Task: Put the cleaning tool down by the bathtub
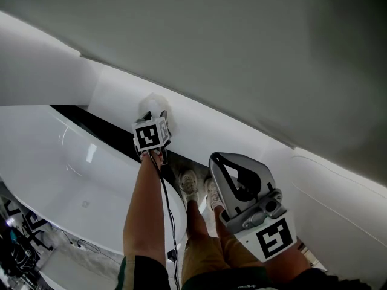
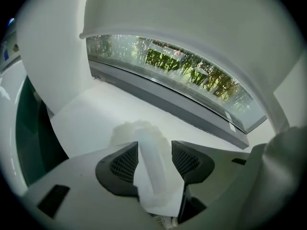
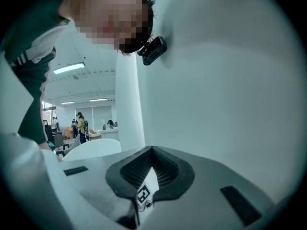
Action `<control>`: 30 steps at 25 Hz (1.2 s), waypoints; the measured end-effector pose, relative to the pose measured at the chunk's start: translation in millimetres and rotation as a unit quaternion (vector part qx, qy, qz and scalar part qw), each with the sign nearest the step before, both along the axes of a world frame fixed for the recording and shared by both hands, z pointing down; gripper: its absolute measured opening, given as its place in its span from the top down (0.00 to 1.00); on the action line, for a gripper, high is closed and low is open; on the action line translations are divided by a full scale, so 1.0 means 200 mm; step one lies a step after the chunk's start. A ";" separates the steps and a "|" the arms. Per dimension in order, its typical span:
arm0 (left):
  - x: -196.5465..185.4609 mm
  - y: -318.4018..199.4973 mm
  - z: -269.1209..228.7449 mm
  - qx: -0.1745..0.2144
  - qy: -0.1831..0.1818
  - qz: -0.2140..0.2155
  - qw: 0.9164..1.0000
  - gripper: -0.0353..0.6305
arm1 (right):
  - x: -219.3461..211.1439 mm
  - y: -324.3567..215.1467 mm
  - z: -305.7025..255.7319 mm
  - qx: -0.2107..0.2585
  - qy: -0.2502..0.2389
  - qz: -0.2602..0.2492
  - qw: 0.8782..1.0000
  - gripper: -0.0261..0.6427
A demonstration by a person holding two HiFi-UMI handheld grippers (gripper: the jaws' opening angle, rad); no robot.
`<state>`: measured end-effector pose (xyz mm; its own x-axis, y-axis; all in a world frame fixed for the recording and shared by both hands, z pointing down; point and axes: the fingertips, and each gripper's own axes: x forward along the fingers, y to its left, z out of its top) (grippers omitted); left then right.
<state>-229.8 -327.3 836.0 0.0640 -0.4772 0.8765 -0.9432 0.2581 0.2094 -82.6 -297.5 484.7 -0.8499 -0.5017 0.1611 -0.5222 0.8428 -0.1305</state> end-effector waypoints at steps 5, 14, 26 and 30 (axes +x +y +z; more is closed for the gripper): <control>-0.02 0.01 0.00 0.001 -0.010 0.005 1.000 0.61 | 0.00 -0.02 0.01 0.003 -0.002 -0.002 1.000 0.94; 0.00 0.07 -0.16 0.028 -0.015 0.001 0.999 0.61 | -0.01 -0.03 0.00 0.013 -0.013 -0.002 1.000 0.94; 0.06 0.20 -0.67 0.117 -0.036 0.014 0.992 0.63 | -0.01 0.02 -0.33 0.073 0.000 0.003 0.997 0.94; 0.11 0.25 -0.92 0.146 -0.046 0.021 0.988 0.63 | 0.04 0.08 -0.50 0.080 -0.001 0.009 0.997 0.94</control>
